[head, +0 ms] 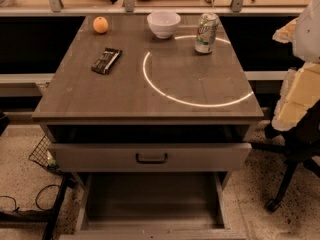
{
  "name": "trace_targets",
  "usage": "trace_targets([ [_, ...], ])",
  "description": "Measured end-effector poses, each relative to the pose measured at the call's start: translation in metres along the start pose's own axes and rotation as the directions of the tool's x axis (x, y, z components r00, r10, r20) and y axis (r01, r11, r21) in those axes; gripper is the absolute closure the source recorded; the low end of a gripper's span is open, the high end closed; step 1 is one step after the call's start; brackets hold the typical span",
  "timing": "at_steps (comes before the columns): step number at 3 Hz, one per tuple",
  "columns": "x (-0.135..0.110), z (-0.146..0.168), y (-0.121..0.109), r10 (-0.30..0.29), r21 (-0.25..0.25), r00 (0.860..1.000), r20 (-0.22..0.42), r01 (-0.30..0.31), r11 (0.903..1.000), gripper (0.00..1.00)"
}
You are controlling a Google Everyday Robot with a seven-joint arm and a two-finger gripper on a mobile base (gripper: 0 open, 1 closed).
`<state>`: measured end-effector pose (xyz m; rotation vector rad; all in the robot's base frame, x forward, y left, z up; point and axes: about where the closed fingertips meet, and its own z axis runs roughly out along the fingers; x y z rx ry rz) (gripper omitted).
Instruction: Close middle drawer
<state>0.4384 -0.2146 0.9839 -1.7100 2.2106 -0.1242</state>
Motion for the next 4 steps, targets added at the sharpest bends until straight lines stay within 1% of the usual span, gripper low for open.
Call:
trace_targets([
  [1,0.0,-0.001,0.001,-0.002,0.006,1.0,0.002,0.002,1.0,0.0],
  [2,0.024,0.008,0.017,-0.017,0.02,1.0,0.008,0.017,0.9997,0.0],
  [3,0.072,0.029,0.054,-0.038,0.047,0.999,0.024,0.036,0.9982,0.0],
  [4,0.12,0.061,0.101,-0.05,0.024,0.999,0.011,0.05,0.9985,0.0],
])
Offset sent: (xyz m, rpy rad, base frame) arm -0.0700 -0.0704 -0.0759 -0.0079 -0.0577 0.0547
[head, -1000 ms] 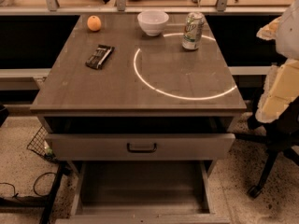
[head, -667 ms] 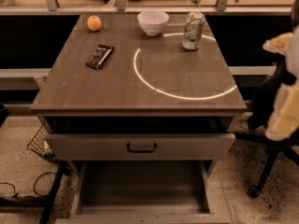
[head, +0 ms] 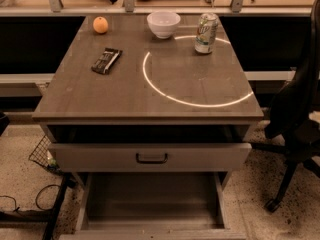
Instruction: Close middle drawer
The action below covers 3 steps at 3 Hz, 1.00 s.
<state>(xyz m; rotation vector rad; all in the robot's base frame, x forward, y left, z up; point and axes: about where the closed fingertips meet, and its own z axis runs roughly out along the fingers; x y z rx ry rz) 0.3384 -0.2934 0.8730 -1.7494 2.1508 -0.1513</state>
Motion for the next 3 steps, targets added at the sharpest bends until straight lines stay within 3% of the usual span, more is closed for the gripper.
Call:
trace_targets([
  [1,0.03,0.03,0.043,-0.005,-0.048,0.999,-0.049,0.003,0.9989,0.0],
  [2,0.043,0.054,0.076,0.0,-0.077,0.995,-0.105,-0.008,0.997,0.0],
  [3,0.045,0.059,0.081,0.001,-0.089,0.994,-0.106,-0.01,0.9959,0.16],
])
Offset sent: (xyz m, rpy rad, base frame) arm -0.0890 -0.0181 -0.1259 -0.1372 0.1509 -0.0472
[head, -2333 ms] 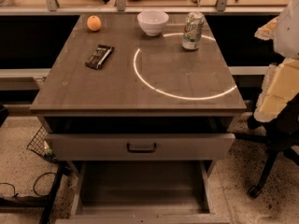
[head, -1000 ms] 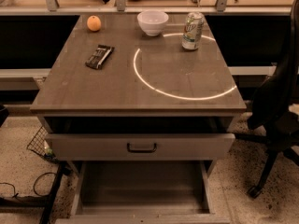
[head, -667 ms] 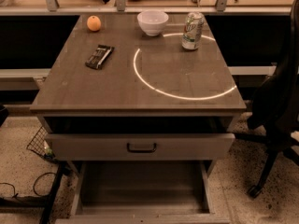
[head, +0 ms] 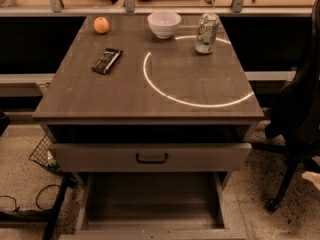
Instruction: Close middle drawer
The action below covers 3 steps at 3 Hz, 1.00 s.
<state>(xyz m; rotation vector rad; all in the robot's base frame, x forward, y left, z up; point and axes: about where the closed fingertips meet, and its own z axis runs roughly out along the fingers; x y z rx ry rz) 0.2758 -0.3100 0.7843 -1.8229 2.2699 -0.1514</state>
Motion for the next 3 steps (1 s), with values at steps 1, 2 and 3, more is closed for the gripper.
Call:
trace_targets([
  [1,-0.0001,0.0007,0.0002,0.0,-0.002,1.0,0.001,0.0,1.0,0.4],
  [2,-0.0002,0.0015,0.0005,-0.001,-0.003,1.0,0.001,0.001,1.0,0.63],
  [3,-0.0003,0.0024,0.0009,-0.001,-0.005,1.0,0.001,0.001,1.0,0.88],
])
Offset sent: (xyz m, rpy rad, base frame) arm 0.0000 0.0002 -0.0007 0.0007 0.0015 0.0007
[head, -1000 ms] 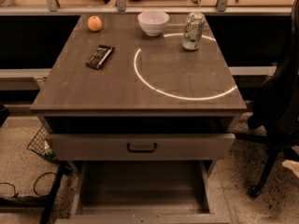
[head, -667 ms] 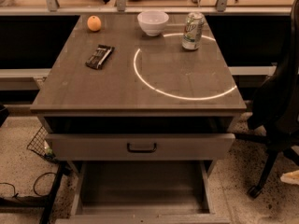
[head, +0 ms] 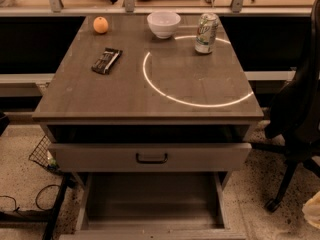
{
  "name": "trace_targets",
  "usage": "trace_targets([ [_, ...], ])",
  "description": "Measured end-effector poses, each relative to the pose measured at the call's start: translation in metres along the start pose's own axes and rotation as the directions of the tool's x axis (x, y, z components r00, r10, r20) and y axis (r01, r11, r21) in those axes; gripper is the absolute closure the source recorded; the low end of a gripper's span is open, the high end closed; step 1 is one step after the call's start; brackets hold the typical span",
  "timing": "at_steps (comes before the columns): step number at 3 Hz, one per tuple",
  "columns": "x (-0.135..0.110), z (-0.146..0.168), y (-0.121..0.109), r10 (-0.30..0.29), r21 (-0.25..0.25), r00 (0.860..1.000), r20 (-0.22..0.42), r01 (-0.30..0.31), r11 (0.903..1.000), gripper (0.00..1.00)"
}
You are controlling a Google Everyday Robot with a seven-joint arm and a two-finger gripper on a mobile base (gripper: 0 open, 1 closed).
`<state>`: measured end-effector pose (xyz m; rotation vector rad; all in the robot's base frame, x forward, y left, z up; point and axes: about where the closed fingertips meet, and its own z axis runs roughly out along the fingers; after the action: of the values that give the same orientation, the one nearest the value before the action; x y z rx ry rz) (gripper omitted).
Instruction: Close middle drawer
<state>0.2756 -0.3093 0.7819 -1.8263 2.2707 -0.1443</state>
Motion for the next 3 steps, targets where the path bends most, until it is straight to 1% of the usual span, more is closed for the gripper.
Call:
trace_targets([
  [1,-0.009,0.031,0.009,0.005,-0.003,1.0,0.022,-0.005,1.0,1.0],
  [2,-0.033,0.099,0.042,0.011,-0.042,0.999,0.047,-0.009,0.9991,1.0],
  [3,-0.055,0.175,0.092,0.006,-0.118,0.998,0.069,0.002,0.9931,1.0],
])
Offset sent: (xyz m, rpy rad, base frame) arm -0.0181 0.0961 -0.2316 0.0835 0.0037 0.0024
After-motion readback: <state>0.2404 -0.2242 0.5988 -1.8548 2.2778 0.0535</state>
